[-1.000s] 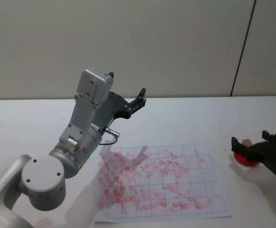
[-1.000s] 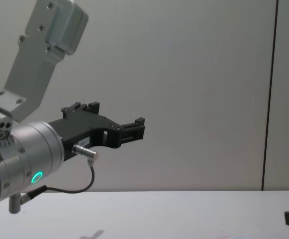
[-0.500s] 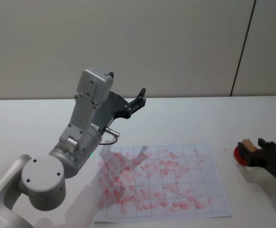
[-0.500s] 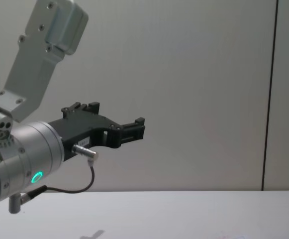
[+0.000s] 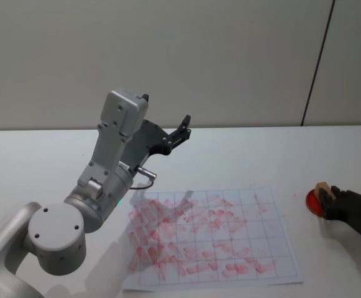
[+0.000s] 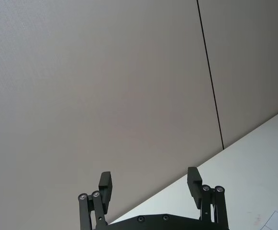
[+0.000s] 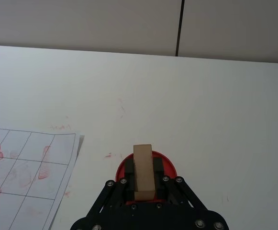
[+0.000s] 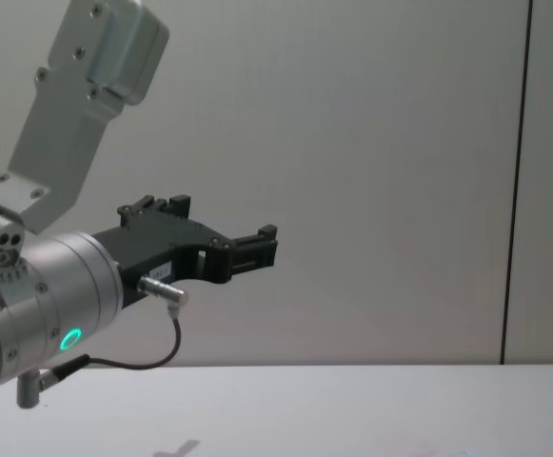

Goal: Use the one hand to pick up the stamp and affix it onto the A4 paper.

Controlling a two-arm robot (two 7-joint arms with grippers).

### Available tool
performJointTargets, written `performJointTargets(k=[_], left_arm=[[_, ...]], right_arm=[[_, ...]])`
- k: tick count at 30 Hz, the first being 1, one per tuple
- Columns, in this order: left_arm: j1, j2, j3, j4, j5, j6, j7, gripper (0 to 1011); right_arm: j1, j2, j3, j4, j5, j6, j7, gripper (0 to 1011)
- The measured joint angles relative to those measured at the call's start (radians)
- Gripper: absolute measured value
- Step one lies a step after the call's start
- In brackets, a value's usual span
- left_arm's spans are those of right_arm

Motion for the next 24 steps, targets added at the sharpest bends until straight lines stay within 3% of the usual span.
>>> performJointTargets(k=[24], left_arm=[[0.0,0.0,0.0,0.0,0.0,0.0,0.0,1001]], right_arm=[[0.008,-0.017,0.008,0.017,0.041,0.066,-0.049,213]])
